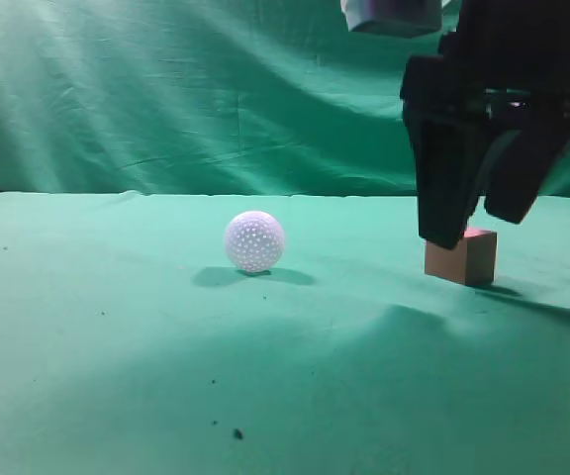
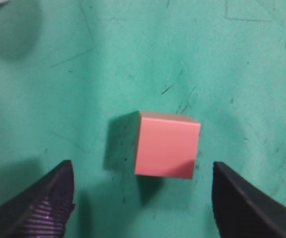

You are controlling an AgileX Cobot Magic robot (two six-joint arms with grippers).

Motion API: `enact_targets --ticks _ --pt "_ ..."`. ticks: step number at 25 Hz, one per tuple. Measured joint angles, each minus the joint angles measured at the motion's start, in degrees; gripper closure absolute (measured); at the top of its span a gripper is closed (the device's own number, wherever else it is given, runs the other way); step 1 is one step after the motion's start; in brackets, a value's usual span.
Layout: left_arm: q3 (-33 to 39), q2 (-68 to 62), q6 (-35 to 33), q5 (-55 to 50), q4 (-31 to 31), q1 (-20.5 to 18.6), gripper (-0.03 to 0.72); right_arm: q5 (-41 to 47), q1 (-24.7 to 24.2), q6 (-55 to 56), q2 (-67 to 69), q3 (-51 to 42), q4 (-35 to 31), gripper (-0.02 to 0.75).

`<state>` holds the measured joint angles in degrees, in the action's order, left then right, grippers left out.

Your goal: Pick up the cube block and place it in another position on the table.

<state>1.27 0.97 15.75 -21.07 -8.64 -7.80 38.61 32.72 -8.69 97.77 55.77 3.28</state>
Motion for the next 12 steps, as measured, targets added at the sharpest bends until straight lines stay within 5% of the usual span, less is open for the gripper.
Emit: enact_targets --ticks 6,10,12 --pt "0.0 0.0 0.0 0.0 0.0 0.0 0.453 -2.6 0.0 2.8 2.7 0.0 0.5 0.225" --pt "0.0 0.0 0.0 0.0 0.0 0.0 0.453 -3.3 0.0 5.8 2.8 0.0 1.9 0.455" --pt "0.0 0.0 0.0 0.0 0.0 0.0 0.453 -2.7 0.0 7.7 2.8 0.2 3.9 0.490"
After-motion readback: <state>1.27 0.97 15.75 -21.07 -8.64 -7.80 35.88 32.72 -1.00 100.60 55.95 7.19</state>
